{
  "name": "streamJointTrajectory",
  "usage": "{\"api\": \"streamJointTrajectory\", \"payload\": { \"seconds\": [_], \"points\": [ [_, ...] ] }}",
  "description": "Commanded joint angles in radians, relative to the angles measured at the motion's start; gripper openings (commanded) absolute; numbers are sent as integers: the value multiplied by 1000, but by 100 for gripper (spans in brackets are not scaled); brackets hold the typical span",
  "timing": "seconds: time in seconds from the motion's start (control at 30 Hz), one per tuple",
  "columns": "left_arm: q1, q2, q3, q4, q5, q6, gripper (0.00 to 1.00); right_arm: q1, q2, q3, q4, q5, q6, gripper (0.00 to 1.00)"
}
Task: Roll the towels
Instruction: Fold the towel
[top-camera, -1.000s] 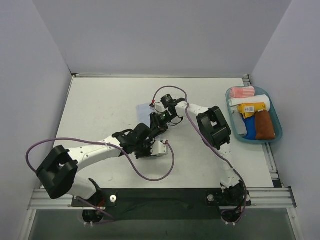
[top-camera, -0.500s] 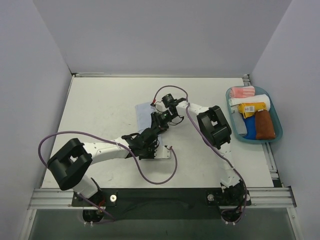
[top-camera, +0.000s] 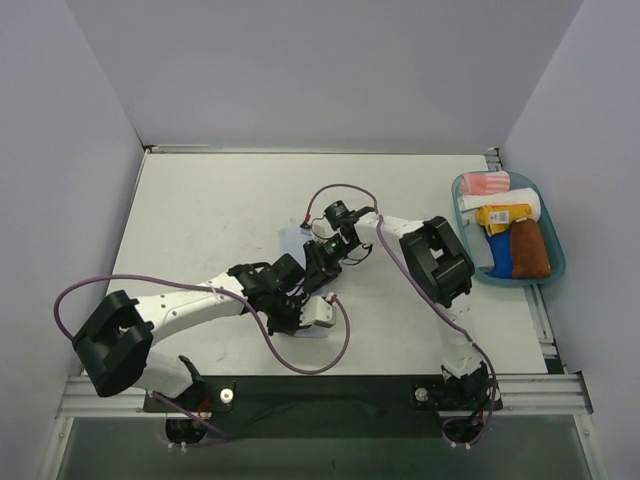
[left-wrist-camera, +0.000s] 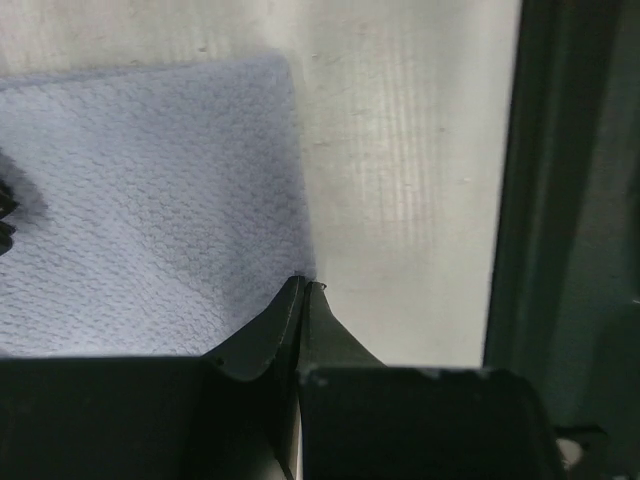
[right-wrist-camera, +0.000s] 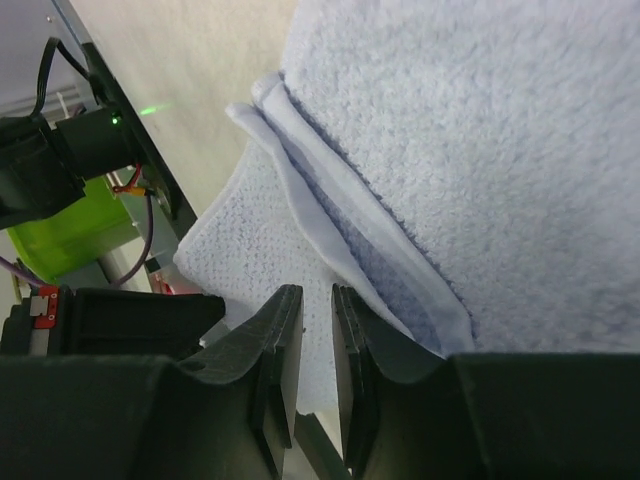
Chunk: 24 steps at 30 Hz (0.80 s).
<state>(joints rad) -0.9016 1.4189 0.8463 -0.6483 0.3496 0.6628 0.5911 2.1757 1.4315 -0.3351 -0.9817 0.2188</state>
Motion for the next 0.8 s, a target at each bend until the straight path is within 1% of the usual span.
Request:
{"api": "streamJointTrajectory", "payload": {
  "seconds": [0.0,0.1,0.23,0.37,0.4,0.53,0.63,0.77],
  "points": [
    [-2,-40,51,-111,146,-54,0,1,-114,15,-45,15,-52,21],
    [-2,-38,74,-123,175,-65,0,-1,-134,46,-59,38,-71,22],
    [13,-20,114,-131,187,-74,0,-2,-99,99,-68,70,-72,22],
    [91,24,161,-142,235,-77,0,1,-47,104,-74,100,-88,22],
    [130,37,183,-142,242,-74,0,3,-31,104,-77,94,-94,22],
    [211,107,244,-142,270,-66,0,3,35,106,-99,78,-114,22],
    [271,158,296,-140,276,-58,0,4,44,98,-102,78,-124,22],
    [317,232,356,-119,279,-61,0,4,45,102,-105,71,-128,22]
  ]
}}
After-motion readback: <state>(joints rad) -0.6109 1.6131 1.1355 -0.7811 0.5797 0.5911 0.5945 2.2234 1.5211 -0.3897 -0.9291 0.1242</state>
